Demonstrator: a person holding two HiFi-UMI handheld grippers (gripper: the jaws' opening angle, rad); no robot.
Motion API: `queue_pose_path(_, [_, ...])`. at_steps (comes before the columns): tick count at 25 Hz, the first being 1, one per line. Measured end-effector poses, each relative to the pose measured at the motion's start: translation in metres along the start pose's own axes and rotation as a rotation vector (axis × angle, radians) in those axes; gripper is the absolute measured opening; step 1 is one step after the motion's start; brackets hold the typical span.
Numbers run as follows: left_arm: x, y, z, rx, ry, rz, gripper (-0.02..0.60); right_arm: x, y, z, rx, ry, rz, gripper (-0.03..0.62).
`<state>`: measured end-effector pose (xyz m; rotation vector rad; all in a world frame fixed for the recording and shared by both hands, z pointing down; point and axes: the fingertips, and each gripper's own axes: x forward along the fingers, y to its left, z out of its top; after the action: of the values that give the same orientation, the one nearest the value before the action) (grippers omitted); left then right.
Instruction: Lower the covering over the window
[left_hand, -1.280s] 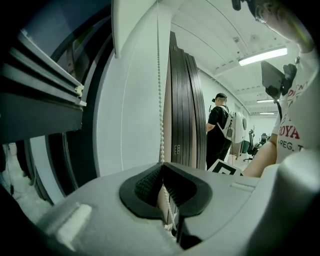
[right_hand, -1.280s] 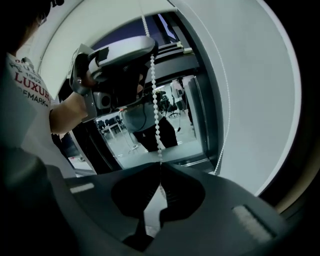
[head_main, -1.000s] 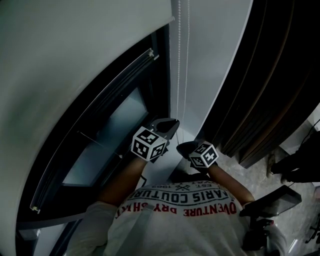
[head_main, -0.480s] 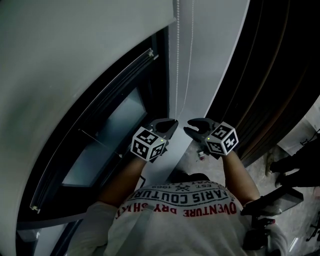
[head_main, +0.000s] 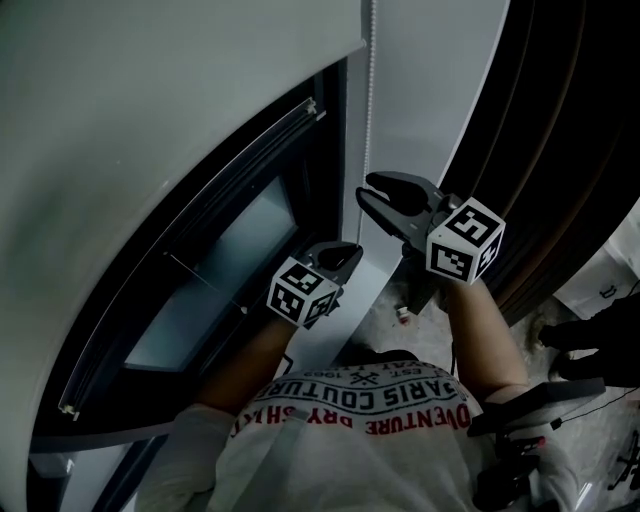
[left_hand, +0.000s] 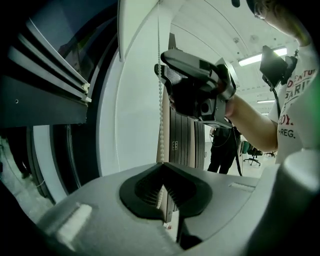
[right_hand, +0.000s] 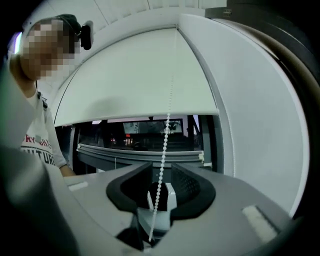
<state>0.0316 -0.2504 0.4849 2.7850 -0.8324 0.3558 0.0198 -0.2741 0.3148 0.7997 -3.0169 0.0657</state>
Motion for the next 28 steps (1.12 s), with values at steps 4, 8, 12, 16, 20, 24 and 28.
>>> queue_pose_path(4, [0.002,-0.001,0.001,-0.003,0.002,-0.006,0.006,0.01,0.003,0.01,-0.039,0.007,-0.017,0.056])
queue_pose_path(8, [0.003,-0.002,0.002,0.002,-0.002,-0.009,0.006,0.007,-0.001,0.01,-0.056,0.005,-0.038,0.02])
queue_pose_path(12, [0.003,-0.003,0.004,-0.005,-0.015,-0.014,0.006,0.004,0.001,0.012,-0.003,-0.028,-0.022,0.005])
queue_pose_path(16, [0.004,-0.001,0.004,-0.011,-0.024,-0.009,0.006,0.001,0.002,0.015,0.029,-0.061,-0.019,0.005])
queue_pose_path(20, [0.007,0.0,-0.004,0.001,0.007,-0.005,0.006,-0.002,0.001,0.009,0.018,-0.055,-0.023,0.006])
queue_pose_path(24, [0.012,-0.001,-0.027,-0.03,0.033,-0.017,0.006,0.0,0.002,-0.018,0.026,-0.006,-0.024,0.006])
queue_pose_path(28, [0.015,0.002,-0.054,-0.052,0.074,-0.009,0.006,0.003,0.002,-0.047,0.039,0.048,-0.032,0.006])
